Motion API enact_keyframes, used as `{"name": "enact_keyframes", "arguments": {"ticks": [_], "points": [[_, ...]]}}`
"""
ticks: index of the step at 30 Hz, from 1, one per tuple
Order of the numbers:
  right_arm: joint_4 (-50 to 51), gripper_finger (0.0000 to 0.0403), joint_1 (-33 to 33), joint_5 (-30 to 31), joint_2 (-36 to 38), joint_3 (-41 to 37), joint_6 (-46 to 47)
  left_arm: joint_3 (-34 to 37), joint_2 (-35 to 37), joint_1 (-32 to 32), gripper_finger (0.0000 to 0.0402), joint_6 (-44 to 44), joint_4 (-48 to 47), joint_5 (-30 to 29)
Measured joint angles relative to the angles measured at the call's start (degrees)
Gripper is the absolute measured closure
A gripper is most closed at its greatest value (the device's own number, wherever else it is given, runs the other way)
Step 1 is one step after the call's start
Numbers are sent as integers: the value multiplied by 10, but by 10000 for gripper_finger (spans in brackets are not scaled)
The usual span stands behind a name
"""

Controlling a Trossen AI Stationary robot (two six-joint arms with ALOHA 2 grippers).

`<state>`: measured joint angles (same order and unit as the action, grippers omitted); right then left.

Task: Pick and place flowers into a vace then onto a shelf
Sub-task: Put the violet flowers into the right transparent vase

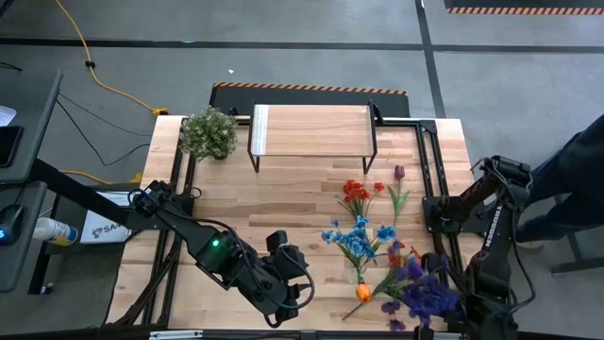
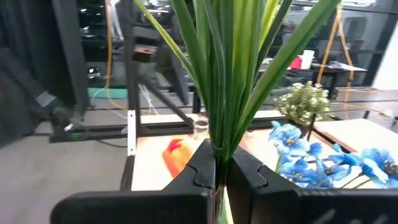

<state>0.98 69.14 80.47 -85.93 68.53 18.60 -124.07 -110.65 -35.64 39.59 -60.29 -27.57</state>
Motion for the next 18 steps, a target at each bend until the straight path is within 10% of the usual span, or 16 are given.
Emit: {"name": "enact_keyframes", "arguments": {"ticks": [18], "points": [[-364,396,49,-25,-55,0,-379,0,0,0,156,0,-14,0]]}}
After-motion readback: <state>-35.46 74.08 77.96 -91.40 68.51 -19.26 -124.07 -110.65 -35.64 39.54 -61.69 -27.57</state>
